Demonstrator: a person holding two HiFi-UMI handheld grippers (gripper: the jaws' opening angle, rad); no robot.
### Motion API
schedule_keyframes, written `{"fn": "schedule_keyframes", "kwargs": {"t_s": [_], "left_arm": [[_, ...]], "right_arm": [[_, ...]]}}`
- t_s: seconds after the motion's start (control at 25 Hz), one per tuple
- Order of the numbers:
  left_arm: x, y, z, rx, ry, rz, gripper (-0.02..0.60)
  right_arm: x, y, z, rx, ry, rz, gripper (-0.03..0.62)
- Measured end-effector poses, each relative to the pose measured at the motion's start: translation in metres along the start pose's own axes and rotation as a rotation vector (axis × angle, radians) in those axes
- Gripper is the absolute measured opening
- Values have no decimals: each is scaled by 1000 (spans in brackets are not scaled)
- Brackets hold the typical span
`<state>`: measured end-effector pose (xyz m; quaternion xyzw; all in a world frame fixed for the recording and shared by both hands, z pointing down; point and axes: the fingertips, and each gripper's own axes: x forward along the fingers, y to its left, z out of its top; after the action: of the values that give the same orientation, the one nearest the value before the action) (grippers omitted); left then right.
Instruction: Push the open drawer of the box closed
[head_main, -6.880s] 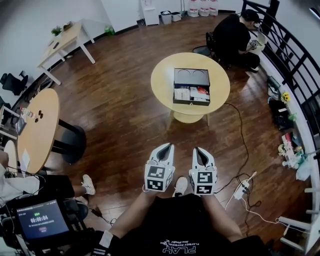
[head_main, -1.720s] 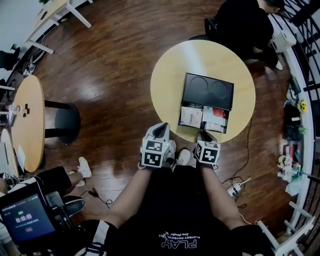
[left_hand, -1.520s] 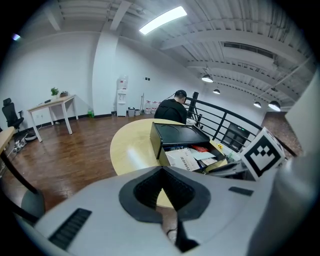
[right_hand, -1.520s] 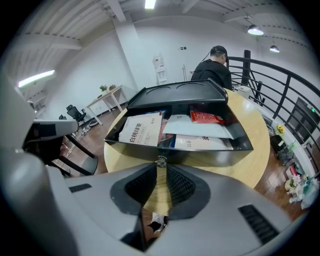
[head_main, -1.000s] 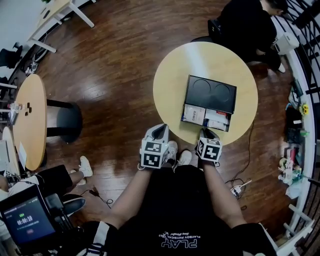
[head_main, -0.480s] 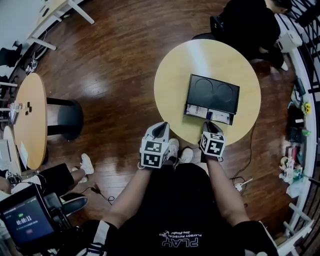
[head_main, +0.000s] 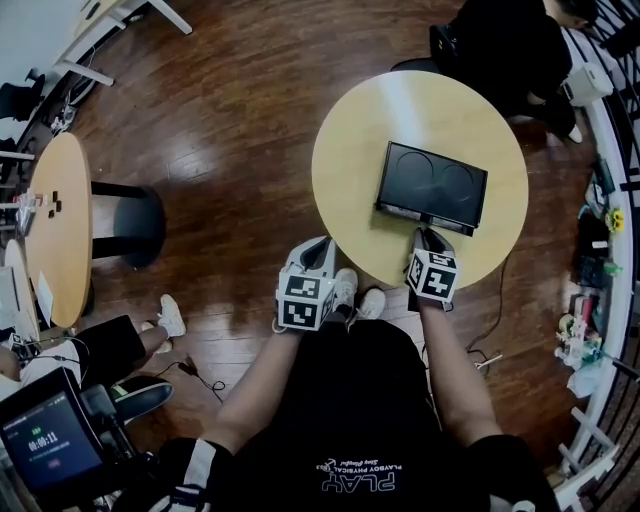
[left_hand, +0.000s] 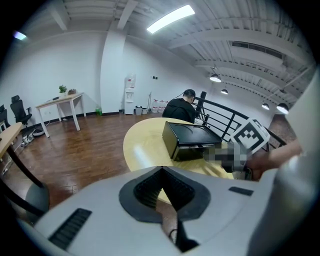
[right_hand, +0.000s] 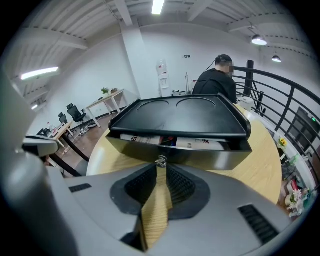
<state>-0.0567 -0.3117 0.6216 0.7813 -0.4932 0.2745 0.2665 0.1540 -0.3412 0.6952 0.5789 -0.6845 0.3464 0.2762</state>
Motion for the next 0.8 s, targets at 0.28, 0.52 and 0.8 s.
{"fn": "schedule_keyframes", "kwargs": {"t_s": [0.28, 0.52, 0.8], "left_arm": [[-1, -2, -1, -22, 2, -1, -3], [-1, -14, -2, -17, -4, -5, -3], [-17, -39, -3, -13, -7, -23, -3]], "right_arm": [[7, -3, 8, -7, -25, 9, 66], [9, -9, 15, 4, -44, 11, 66], [-6, -13, 12, 17, -73, 29, 67]]}}
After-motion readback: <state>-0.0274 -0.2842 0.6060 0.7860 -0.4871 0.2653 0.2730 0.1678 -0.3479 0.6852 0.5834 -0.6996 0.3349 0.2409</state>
